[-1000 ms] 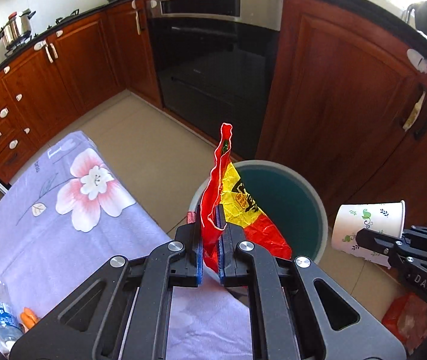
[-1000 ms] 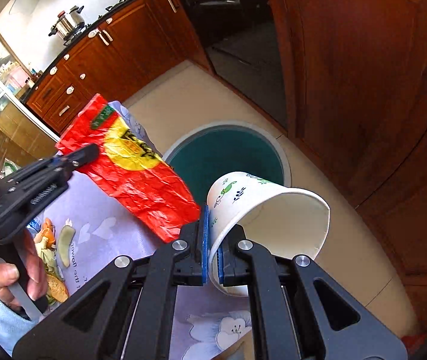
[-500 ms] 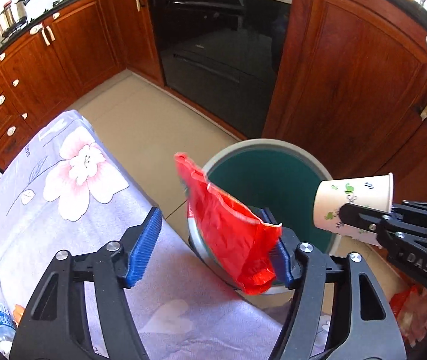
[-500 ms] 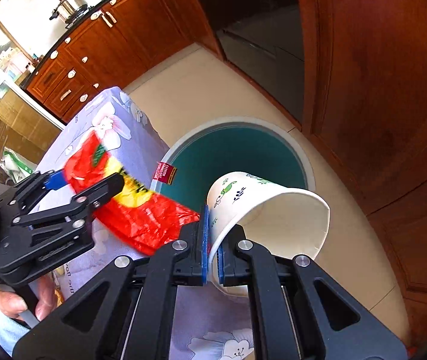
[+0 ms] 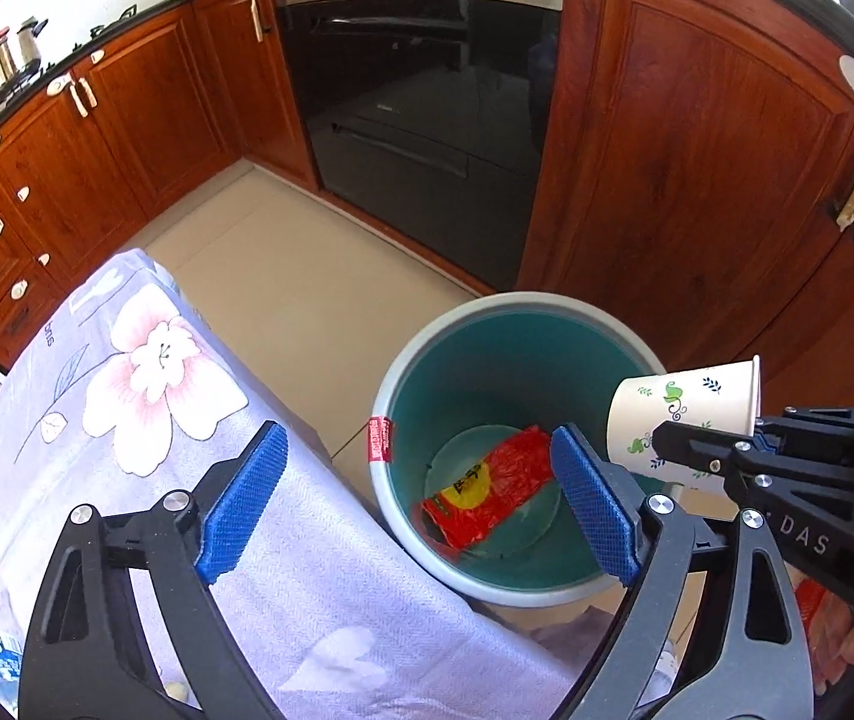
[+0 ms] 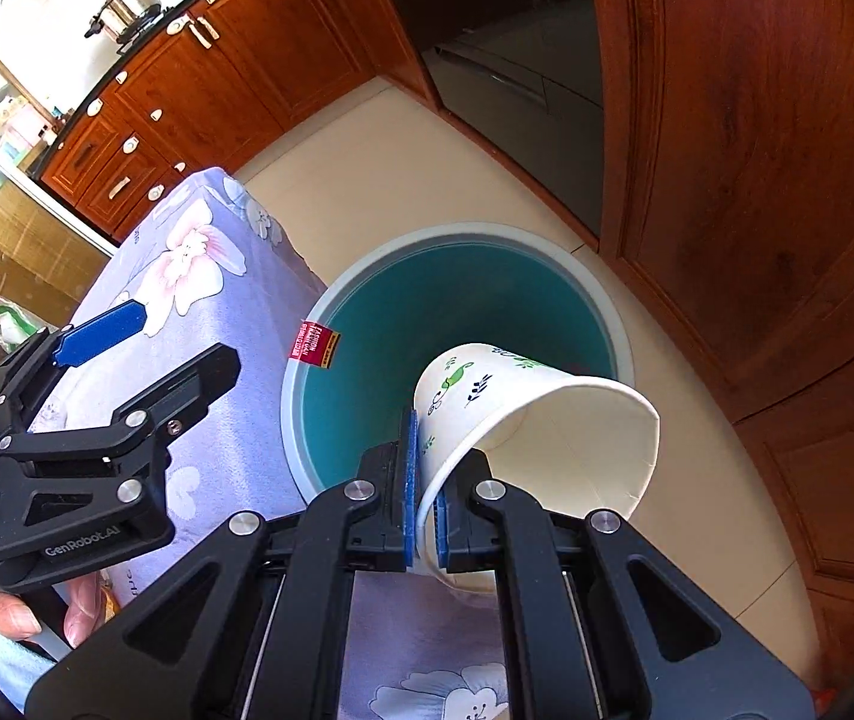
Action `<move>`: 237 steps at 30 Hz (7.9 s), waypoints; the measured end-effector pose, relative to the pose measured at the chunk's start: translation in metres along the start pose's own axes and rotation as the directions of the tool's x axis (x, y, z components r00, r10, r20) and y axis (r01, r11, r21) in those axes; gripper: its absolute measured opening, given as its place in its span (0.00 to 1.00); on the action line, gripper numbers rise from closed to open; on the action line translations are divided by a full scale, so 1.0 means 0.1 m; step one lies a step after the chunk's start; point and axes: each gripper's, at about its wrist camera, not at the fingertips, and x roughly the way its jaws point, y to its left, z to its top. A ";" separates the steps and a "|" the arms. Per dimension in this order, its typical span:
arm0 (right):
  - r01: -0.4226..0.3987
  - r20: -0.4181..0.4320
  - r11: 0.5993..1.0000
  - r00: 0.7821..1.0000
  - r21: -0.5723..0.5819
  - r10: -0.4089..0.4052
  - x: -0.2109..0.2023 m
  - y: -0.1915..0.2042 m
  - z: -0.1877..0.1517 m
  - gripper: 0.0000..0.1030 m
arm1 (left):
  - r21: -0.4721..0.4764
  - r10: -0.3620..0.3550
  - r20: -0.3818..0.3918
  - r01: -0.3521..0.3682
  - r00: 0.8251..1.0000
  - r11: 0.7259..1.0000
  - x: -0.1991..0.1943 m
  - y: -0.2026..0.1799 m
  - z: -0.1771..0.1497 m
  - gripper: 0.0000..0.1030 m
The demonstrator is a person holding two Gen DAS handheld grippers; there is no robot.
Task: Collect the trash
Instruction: 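Open the right gripper to drop the paper cup into the bin, then move both grippers back to the table and grasp the green-silver pouch with the left gripper, then grasp the corn husks with the right gripper and lift them, then carry the pouch and husks to the bin and open both grippers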
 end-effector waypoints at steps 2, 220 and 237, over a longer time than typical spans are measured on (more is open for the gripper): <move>0.001 -0.009 1.000 1.000 0.000 -0.001 0.03 0.01 0.02 0.07 | -0.013 -0.004 -0.006 0.004 1.000 1.000 -0.05 0.00 -0.03 0.88; 0.204 0.323 0.974 0.919 0.101 -0.226 -0.87 -0.40 0.11 0.38 | -0.003 -0.131 -0.042 0.131 0.990 0.991 -0.16 -0.35 0.06 0.64; 0.184 0.242 0.982 0.952 0.030 -0.186 -0.42 -0.11 0.21 0.71 | -0.064 -0.136 -0.020 0.134 0.991 0.989 -0.41 -0.05 -0.19 0.75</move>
